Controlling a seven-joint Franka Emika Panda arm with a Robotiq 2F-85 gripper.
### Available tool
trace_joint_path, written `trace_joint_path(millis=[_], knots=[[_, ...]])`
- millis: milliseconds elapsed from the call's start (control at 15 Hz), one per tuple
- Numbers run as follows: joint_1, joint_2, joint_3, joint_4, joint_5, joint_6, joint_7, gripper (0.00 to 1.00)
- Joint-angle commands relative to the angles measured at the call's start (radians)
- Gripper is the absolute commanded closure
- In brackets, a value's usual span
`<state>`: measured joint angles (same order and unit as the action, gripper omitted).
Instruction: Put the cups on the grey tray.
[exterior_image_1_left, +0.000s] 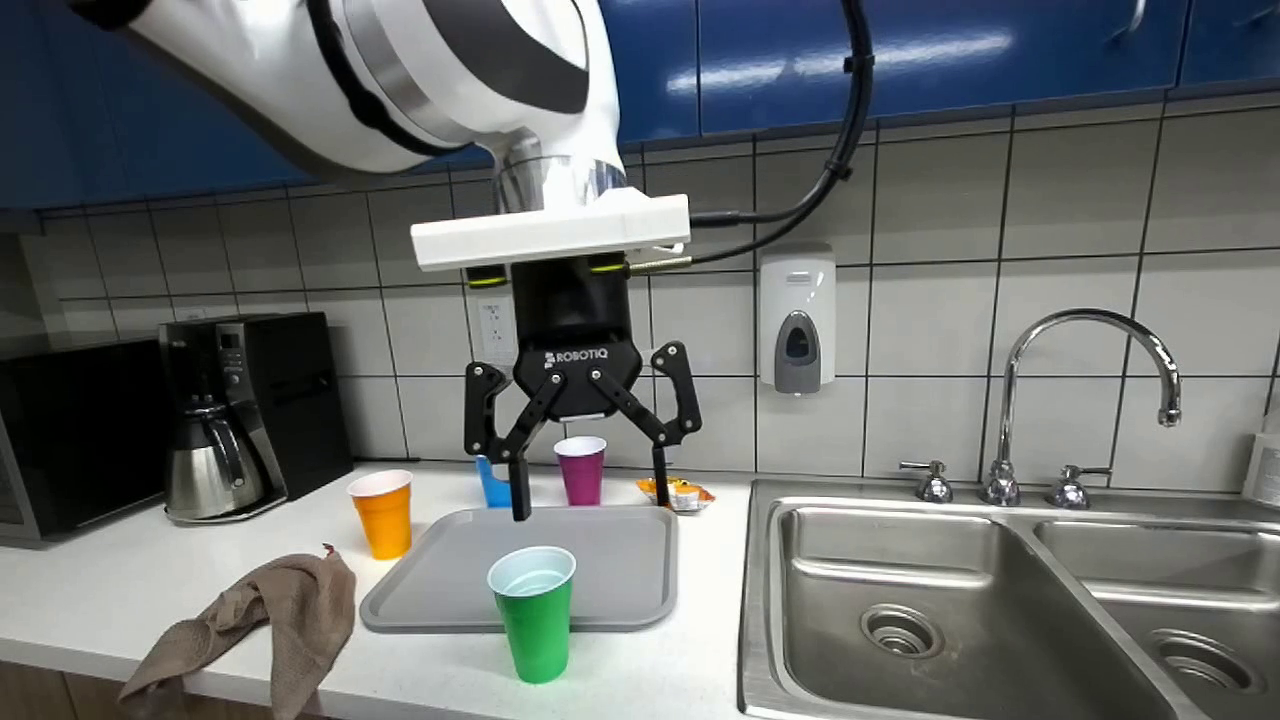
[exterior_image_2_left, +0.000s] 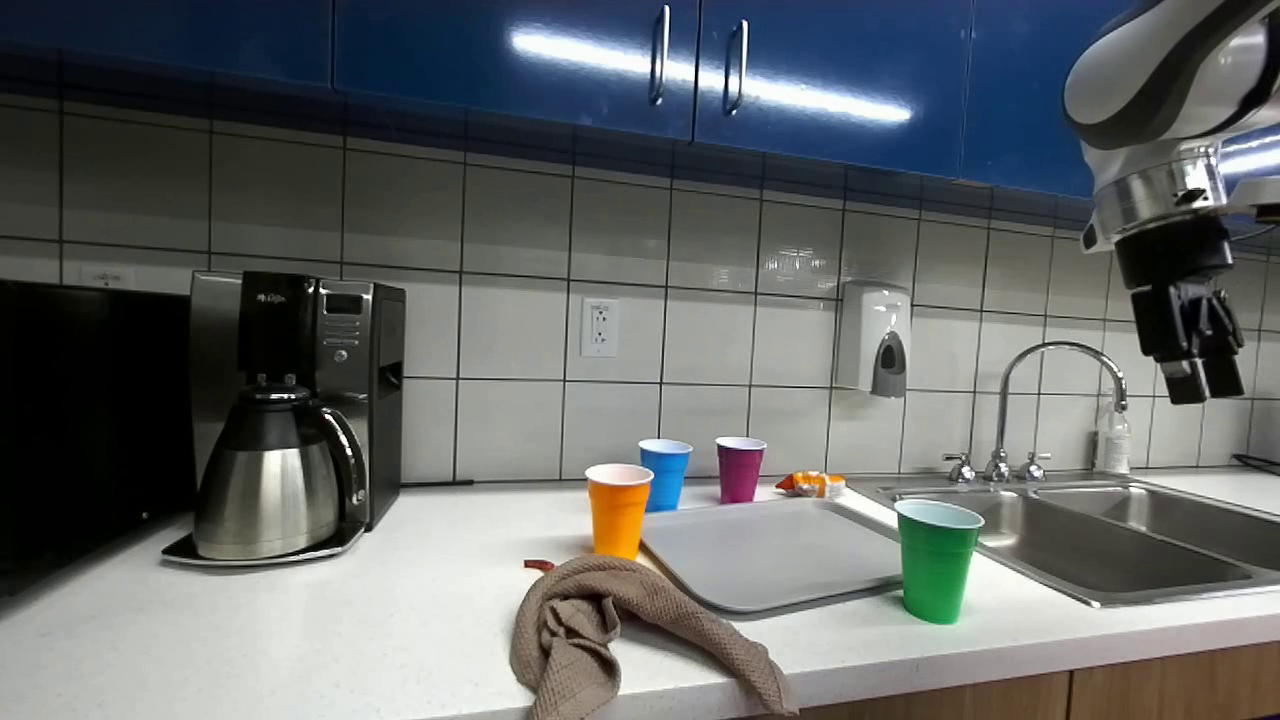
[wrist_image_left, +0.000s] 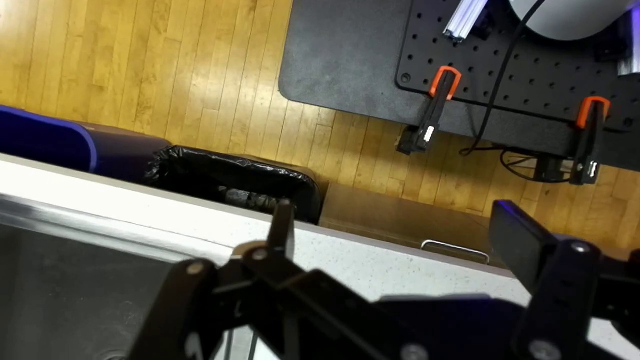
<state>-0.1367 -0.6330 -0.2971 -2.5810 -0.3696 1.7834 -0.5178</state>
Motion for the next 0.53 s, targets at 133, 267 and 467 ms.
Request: trace_joint_path(millis=[133,267,467], knots=[[0.013,0.029,0.011,-0.067,0.039,0.172,0.071,0.0],[0.021,0.057,0.017,-0.086,0.064,0.242,0.088,0.0],[0.03,0.113,0.032,-0.105,0.101,0.348,0.129,0.0]])
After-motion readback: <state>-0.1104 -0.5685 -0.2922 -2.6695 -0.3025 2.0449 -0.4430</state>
